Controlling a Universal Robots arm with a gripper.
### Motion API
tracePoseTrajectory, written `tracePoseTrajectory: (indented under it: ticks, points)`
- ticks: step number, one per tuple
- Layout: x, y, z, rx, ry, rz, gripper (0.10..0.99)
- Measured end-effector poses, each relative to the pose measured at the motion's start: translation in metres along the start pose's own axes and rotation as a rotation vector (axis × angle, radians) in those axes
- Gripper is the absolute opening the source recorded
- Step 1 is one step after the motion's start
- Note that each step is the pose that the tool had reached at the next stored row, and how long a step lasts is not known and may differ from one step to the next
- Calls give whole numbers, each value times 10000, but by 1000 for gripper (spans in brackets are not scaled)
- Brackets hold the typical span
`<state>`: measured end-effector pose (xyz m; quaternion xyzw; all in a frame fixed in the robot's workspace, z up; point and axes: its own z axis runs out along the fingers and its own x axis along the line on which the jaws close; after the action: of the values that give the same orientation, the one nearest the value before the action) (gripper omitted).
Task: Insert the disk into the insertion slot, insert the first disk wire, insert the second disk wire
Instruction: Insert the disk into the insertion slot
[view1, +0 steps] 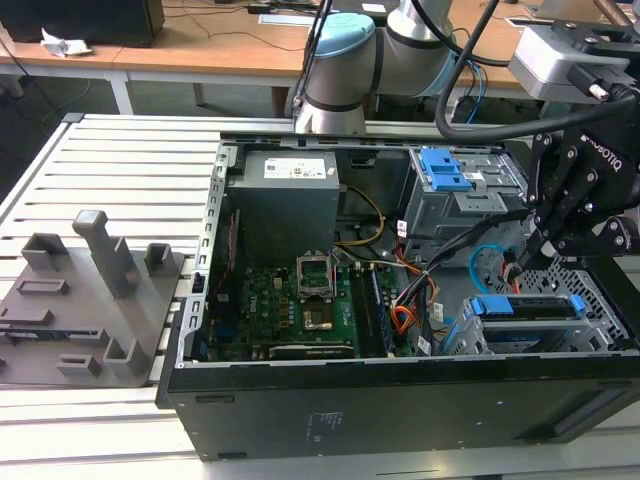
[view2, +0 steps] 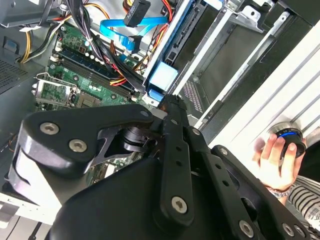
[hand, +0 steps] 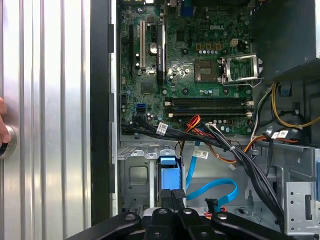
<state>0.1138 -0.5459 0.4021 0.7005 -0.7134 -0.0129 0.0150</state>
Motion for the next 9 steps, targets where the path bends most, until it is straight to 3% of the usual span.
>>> tracePoseTrajectory:
  ticks: [6,9]
  points:
    - [0,-5,1,0,-1,-1,106]
    - [-5,-91,-2,-33,1,-2,106]
